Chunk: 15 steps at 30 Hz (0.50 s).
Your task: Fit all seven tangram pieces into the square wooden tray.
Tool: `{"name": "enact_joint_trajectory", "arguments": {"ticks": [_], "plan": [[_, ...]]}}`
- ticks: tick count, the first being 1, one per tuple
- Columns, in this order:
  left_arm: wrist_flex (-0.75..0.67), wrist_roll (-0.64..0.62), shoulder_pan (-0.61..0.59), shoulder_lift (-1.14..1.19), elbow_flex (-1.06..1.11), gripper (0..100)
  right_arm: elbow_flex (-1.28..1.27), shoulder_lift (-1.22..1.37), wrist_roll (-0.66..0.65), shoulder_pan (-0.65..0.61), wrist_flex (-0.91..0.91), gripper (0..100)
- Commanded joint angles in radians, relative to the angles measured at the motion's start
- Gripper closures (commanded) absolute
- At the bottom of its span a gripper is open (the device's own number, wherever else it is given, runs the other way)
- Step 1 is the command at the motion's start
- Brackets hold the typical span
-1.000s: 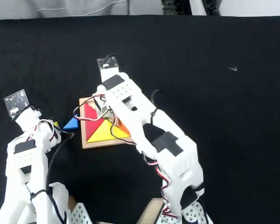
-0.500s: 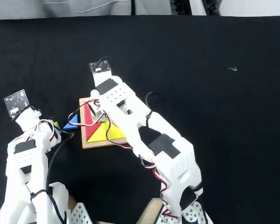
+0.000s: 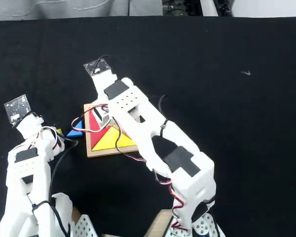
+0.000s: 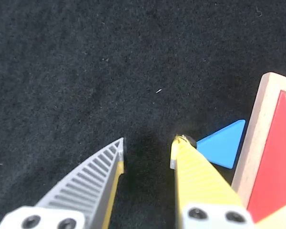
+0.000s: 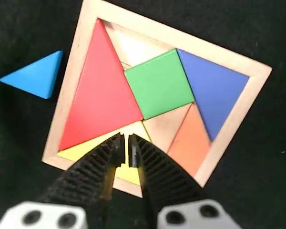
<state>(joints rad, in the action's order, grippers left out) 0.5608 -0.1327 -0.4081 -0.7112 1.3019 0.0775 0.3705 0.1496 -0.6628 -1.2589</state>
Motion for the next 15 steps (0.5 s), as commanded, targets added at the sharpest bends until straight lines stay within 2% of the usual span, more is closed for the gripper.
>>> {"name": "enact_joint_trajectory", "arguments": {"ticks": [1, 3, 6, 10, 13, 15], "plan": [[0.005, 0.086, 0.027, -0.009, -0.065, 83, -0.019, -0.068, -0.026, 0.043, 0.02, 98.8], [0.101, 0.16, 0.044, -0.008, -0.159, 83, -0.053, -0.079, -0.026, 0.048, 0.028, 98.8], [0.282, 0.176, 0.081, -0.006, -0.326, 83, -0.105, -0.111, -0.028, 0.052, 0.037, 98.8], [0.477, 0.273, 0.159, 0.035, -0.486, 78, -0.186, -0.208, -0.032, 0.126, 0.051, 98.8], [0.497, 0.462, 0.22, 0.123, -0.512, 73, -0.269, -0.292, -0.107, 0.219, 0.133, 98.8], [0.462, 0.611, 0.213, 0.186, -0.526, 73, -0.328, -0.352, -0.143, 0.31, 0.198, 98.8]]}}
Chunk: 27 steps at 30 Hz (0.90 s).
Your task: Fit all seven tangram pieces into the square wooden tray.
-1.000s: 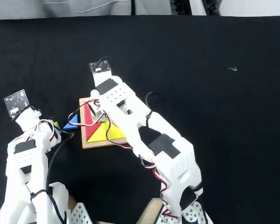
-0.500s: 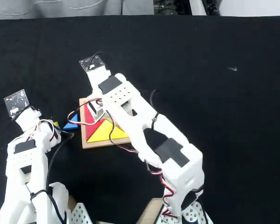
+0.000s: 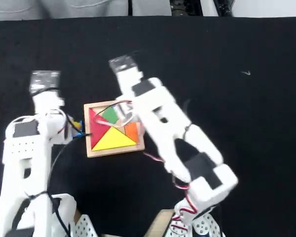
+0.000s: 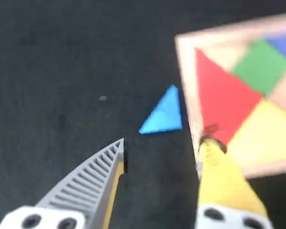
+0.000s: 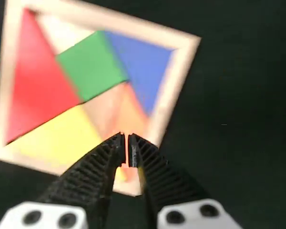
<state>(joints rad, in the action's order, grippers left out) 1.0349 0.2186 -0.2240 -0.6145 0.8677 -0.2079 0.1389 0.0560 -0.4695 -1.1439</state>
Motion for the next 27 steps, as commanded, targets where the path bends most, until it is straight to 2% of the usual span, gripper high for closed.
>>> {"name": "enact_joint_trajectory", "arguments": {"ticks": [1, 6, 10, 13, 18, 27], "plan": [[-0.021, 0.308, 0.028, 0.123, -0.104, 73, -0.07, -0.151, -0.057, 0.173, 0.112, 98.8], [-0.021, 0.451, -0.004, 0.302, -0.205, 73, -0.209, -0.216, -0.06, 0.39, 0.321, 98.7], [-0.031, 0.52, -0.018, 0.465, -0.311, 73, -0.302, -0.188, -0.06, 0.402, 0.489, 98.7], [-0.031, 0.601, -0.022, 0.574, -0.401, 73, -0.291, -0.14, -0.06, 0.405, 0.514, 98.7], [-0.023, 0.609, -0.015, 0.669, -0.464, 73, -0.226, -0.047, -0.061, 0.417, 0.511, 98.7], [-0.054, 0.551, 0.027, 0.71, -0.421, 73, -0.186, 0.007, -0.061, 0.419, 0.509, 98.7]]}}
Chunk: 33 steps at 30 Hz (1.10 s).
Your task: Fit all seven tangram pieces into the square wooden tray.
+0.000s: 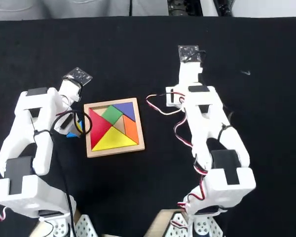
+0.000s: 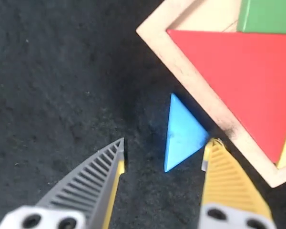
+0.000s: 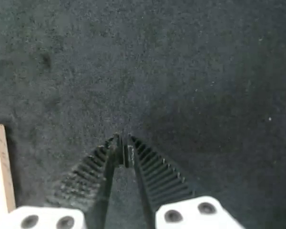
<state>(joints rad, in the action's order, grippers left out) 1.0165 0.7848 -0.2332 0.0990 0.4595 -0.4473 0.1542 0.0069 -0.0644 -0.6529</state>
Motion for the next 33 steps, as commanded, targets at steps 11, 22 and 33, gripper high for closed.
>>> {"name": "enact_joint_trajectory", "arguments": {"ticks": [11, 22, 33], "plan": [[-0.147, -0.017, 0.042, 0.044, 0.042, 73, 0.054, -0.008, -0.012, 0.014, 0.0, 98.7], [-0.146, -0.015, 0.076, 0.052, 0.036, 83, 0.054, -0.008, -0.012, 0.014, 0.0, 98.7], [-0.144, -0.015, 0.071, 0.041, 0.047, 82, 0.054, -0.008, -0.012, 0.014, 0.0, 98.7]]}}
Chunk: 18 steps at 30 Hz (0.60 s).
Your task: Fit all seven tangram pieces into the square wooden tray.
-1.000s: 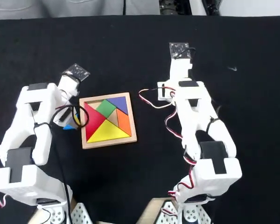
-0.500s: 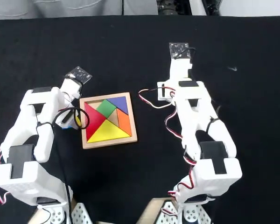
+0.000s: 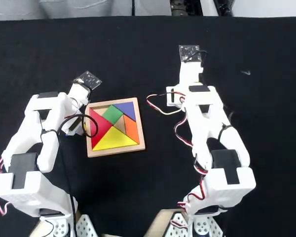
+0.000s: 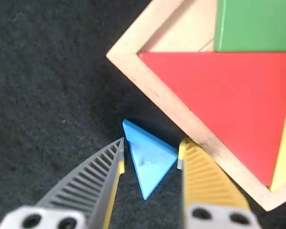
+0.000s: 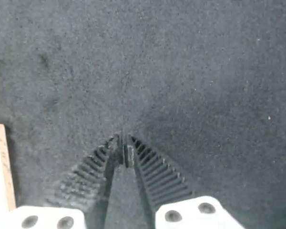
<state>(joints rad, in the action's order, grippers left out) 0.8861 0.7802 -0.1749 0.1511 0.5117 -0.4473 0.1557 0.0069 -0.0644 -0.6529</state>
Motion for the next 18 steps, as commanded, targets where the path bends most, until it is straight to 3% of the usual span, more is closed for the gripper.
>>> {"name": "enact_joint_trajectory", "arguments": {"ticks": [1, 8, 18], "plan": [[-0.006, -0.011, 0.01, -0.012, -0.013, 82, 0.054, -0.01, -0.012, 0.014, 0.0, 98.7], [0.215, -0.006, 0.008, -0.018, -0.173, 82, 0.054, -0.01, -0.012, 0.014, 0.0, 98.7], [0.23, -0.011, 0.013, -0.012, -0.14, 81, 0.054, -0.01, -0.012, 0.014, 0.0, 98.7]]}}
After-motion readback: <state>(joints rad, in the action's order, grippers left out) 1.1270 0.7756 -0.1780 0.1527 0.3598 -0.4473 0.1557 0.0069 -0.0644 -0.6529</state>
